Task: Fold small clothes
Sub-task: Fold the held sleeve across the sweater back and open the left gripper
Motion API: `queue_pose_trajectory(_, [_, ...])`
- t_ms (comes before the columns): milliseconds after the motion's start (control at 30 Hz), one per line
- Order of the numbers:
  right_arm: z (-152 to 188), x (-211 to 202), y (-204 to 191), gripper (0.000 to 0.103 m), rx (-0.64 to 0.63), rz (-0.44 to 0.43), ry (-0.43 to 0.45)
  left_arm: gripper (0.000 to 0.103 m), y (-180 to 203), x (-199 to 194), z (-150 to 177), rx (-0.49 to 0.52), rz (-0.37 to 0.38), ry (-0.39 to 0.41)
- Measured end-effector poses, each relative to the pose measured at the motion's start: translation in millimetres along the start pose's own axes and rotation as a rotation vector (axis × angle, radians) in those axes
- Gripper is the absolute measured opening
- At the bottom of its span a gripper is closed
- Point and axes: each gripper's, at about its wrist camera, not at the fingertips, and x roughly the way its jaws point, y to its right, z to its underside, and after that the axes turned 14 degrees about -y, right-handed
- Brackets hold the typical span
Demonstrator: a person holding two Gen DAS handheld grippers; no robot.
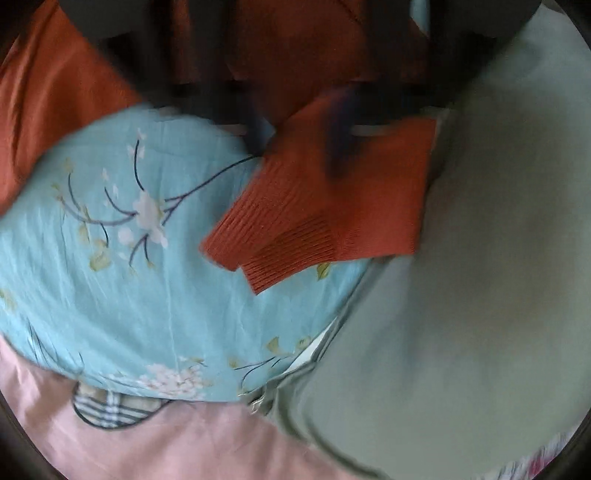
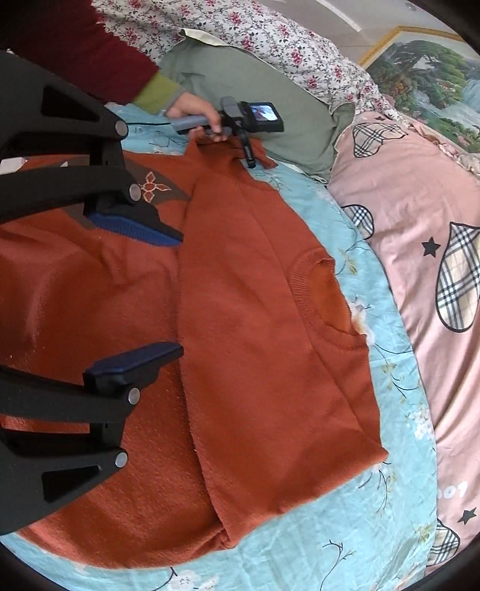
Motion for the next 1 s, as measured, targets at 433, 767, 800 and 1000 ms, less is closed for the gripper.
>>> queue_pose_trajectory(433, [10.8, -5.8, -4.6, 0.055, 0.001, -0.046, 0.036, 0.006, 58.8, -133.7, 91.7, 0.033, 0.487, 0.238])
queue_pose_trajectory(767, [22.0, -30.3, 30.5, 0.055, 0.092, -0.034, 0.072, 0.006, 232.0, -188.3, 161.8, 0.258, 0.693, 0.226])
queue_pose_trajectory(800, [23.2, -32.1, 34.2, 0.055, 0.101, -0.033, 0.074, 0.006, 247.2, -184.1, 164.8, 0.274, 0.686, 0.217])
queue_pose_trajectory(1000, [31.4, -39.9, 56.9, 0.055, 0.159, -0.016, 0.084, 0.007, 309.2, -144.7, 177.2, 0.318, 0.635, 0.106])
